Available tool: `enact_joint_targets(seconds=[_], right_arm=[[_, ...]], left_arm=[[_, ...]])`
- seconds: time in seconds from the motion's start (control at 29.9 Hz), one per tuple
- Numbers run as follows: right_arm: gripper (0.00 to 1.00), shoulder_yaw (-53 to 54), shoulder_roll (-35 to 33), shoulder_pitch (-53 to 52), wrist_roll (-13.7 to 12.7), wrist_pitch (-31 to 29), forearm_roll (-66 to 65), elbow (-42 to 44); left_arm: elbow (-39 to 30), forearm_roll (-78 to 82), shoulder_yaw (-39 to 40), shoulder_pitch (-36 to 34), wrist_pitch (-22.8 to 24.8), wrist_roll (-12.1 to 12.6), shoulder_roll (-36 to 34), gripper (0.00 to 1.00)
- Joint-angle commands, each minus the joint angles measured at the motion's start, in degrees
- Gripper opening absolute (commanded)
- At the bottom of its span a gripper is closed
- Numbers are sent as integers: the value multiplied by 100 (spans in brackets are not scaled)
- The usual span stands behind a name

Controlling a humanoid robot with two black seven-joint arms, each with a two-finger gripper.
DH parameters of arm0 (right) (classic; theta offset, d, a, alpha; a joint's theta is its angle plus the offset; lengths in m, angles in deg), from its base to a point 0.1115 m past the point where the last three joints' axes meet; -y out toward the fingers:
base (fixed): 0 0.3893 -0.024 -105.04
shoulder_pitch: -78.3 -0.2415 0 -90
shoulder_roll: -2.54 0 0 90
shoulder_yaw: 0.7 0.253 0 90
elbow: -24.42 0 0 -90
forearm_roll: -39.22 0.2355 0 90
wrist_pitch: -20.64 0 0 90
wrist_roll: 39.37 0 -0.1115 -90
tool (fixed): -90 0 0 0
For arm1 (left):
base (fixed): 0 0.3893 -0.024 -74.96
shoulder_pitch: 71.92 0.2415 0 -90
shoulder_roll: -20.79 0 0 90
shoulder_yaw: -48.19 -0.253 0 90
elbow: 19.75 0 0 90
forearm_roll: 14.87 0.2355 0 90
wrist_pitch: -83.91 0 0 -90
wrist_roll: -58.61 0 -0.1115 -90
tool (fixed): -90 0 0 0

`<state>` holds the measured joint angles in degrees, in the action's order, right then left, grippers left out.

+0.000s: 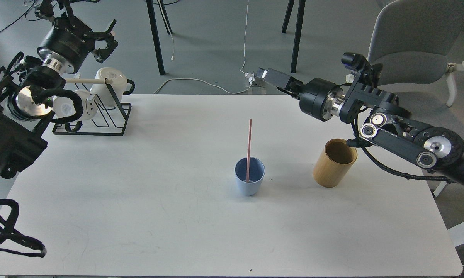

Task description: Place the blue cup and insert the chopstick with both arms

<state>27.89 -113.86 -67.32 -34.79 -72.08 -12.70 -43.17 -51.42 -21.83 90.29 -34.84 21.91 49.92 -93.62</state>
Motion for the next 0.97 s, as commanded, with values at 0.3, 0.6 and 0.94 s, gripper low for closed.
enact_joint_targets(seconds=[0.3, 0.6, 0.94], right_arm=[[100, 2361, -75, 437, 193, -869, 3923, 1361], [100, 2846, 240, 710, 123, -2214, 6165, 3004], [100, 2784, 505, 649, 131, -2312, 6361, 3323]], left_arm=[[29, -7, 17, -33, 0, -563, 77, 100], [64, -60, 70, -16, 0, -545, 59, 100], [416, -252, 79, 19, 0, -493, 261, 100]])
